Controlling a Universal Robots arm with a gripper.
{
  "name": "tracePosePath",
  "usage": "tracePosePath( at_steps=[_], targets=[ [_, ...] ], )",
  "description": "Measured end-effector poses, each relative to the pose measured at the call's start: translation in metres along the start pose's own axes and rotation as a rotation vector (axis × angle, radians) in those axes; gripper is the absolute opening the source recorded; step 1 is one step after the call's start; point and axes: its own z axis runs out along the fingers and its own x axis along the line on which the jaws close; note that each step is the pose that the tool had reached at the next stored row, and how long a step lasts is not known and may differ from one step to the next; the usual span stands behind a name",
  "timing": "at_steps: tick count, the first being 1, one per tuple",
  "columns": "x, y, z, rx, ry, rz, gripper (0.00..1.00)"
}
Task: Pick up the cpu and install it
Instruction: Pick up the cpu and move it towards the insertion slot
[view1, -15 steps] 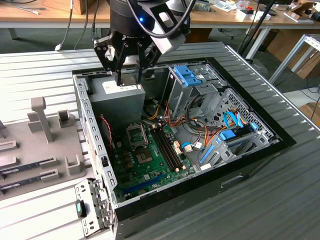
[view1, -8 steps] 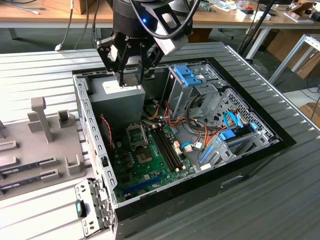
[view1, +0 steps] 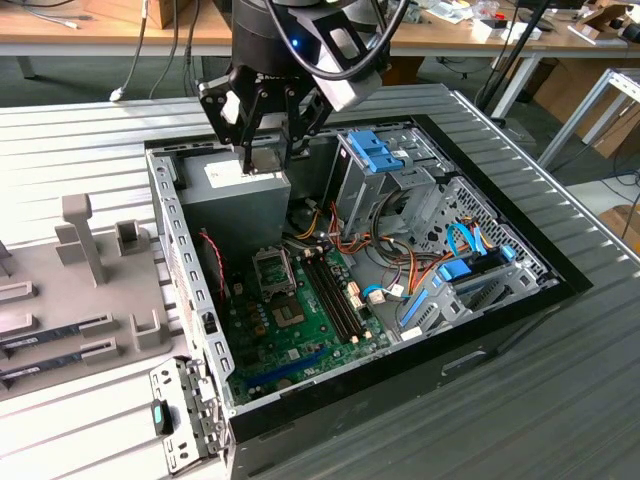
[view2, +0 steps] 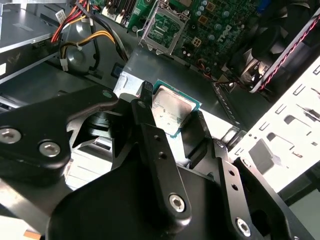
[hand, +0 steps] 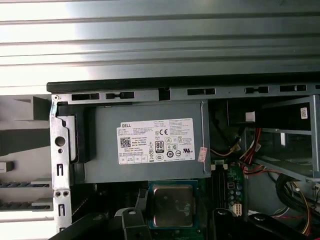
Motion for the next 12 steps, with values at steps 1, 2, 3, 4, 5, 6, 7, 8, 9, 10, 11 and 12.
tracePosePath(
  at_steps=[1, 2, 3, 4, 5, 6, 7, 8, 9, 10, 11, 12],
  targets=[
    [-0.0004, -0.0001, 0.0001, 0.0001, 0.0, 0.0, 0.47],
    [-0.0009, -0.0002, 0.0001, 0.0, 0.0, 0.0, 0.47],
    [-0.0014, -0.0004, 0.0003, 0.0, 0.0, 0.0, 0.47],
    [-0.0019, -0.0005, 0.0003, 0.0, 0.0, 0.0, 0.47],
    [-0.0026, -0.0007, 0.0004, 0.0, 0.0, 0.0, 0.47],
    [-0.003, -0.0008, 0.0005, 0.0, 0.0, 0.0, 0.47],
    [-0.0035, -0.0009, 0.0006, 0.0, 0.0, 0.0, 0.47],
    [-0.0041, -0.001, 0.0007, 0.0, 0.0, 0.0, 0.47],
    [-0.0047, -0.0012, 0.0008, 0.0, -0.0001, 0.0, 0.47],
    [-0.0056, -0.0014, 0.0009, 0.0, 0.0, 0.0, 0.47],
    [-0.0062, -0.0016, 0.001, 0.0, -0.0001, 0.0, 0.47],
    [-0.0068, -0.0017, 0.0011, 0.0, 0.0, 0.0, 0.47]
  ],
)
